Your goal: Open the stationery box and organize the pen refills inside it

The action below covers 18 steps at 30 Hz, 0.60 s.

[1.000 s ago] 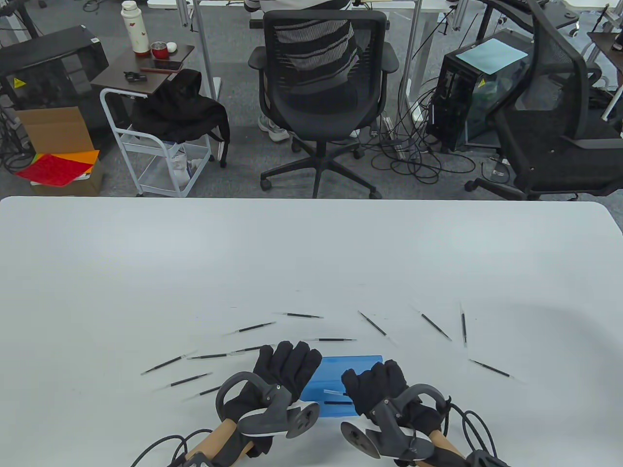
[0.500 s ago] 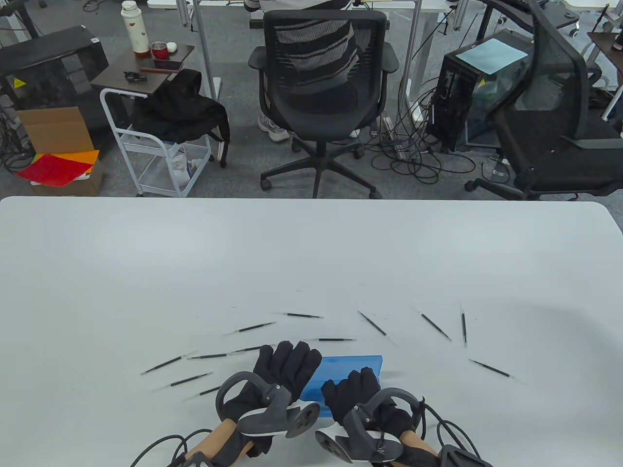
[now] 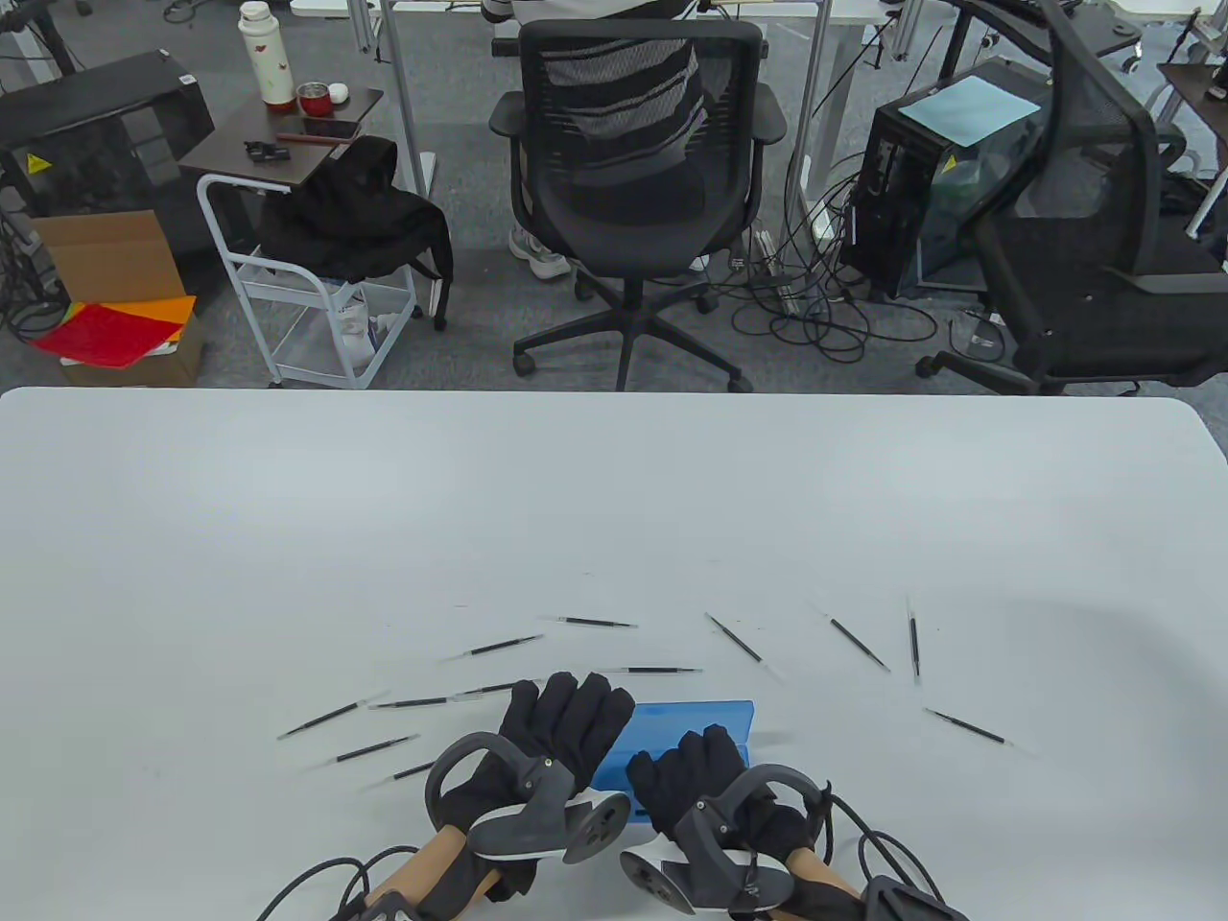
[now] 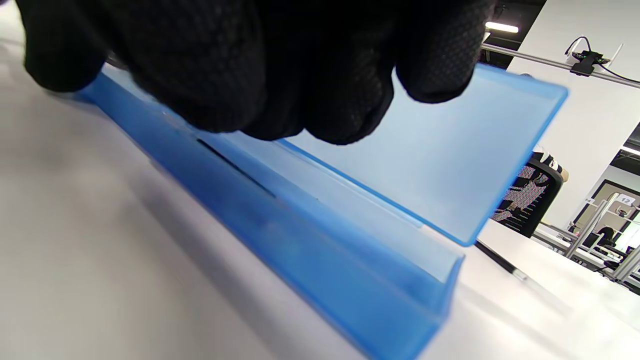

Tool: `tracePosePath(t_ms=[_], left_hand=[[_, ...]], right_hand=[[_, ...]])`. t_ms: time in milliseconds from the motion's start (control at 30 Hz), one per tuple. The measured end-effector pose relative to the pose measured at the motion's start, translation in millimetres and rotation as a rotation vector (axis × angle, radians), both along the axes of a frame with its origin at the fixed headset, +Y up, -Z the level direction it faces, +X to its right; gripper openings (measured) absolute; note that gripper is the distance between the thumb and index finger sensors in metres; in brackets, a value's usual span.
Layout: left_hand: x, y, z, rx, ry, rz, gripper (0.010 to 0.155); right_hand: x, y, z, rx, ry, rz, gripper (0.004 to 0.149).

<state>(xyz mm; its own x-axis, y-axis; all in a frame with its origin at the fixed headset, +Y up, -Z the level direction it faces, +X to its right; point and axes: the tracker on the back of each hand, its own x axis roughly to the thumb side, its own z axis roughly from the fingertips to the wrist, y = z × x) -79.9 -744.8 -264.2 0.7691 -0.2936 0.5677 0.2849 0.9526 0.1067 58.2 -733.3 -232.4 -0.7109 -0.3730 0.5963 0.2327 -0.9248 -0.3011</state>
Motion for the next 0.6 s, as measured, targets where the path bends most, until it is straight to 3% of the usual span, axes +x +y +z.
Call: tracePosePath(t_ms=[133,300,467,600], left_hand=[[0.0,0.0,0.0,0.000,0.000,0.000,0.125],[0.0,0.0,0.0,0.000,0.000,0.000,0.125],[0.0,0.0,0.0,0.000,0.000,0.000,0.125],[0.5,0.1,-0.2,0.001,0.001,-0.001,0.125]], right_hand=[[5.1,19.8,4.0,0.011,0.000,-0.078,0.061],[21.0,64.3,-0.6,0.081,-0.051,-0.186,0.060],[42.4,94.3,-29.8,0.111,-0.173,-0.232,0.059],[56.6,95.3,-60.4,0.078,-0.270,-0.236,0.059]])
